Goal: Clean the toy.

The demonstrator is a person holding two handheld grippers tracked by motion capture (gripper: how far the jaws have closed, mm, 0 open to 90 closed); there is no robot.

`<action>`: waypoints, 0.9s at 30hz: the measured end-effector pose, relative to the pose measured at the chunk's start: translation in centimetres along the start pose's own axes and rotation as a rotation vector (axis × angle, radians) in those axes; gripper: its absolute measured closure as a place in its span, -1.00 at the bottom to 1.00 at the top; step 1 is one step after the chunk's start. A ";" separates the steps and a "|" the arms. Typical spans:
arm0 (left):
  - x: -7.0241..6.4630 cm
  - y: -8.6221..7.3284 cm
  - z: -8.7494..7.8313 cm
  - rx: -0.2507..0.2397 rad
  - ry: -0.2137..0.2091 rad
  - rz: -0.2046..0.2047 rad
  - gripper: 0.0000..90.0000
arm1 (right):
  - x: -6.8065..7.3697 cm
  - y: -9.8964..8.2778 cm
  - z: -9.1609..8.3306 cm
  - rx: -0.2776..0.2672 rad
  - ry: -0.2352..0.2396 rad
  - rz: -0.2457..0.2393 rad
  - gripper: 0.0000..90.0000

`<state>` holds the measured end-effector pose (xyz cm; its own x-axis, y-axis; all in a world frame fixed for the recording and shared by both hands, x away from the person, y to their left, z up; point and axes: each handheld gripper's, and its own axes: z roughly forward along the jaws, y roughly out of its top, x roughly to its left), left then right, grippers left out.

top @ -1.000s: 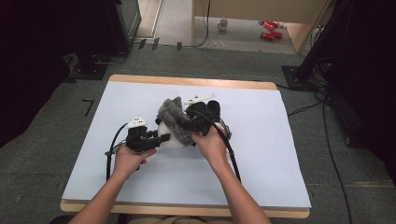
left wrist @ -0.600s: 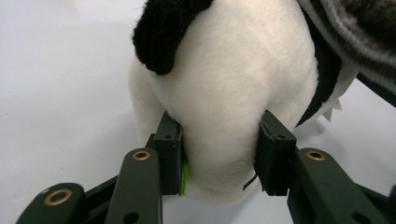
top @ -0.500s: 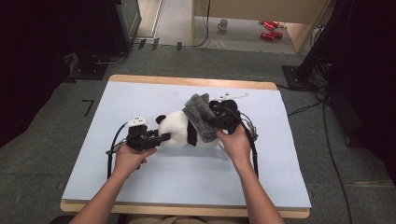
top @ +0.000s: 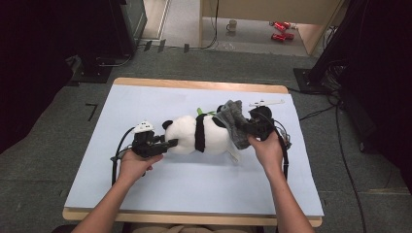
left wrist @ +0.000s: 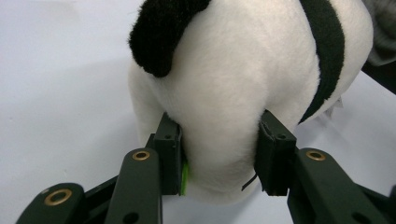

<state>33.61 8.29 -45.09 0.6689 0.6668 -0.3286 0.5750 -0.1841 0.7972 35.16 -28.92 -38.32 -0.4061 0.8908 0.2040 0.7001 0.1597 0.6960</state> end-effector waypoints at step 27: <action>-2.2 -0.4 -0.2 -0.017 0.041 -0.020 0.31 | 11.3 3.7 2.0 -0.034 0.303 -0.206 0.67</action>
<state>31.78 7.06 -44.61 0.6375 0.6992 -0.3237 0.5798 -0.1587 0.7991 34.36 -17.39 -34.78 -0.6957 0.6739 0.2485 0.5675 0.3037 0.7653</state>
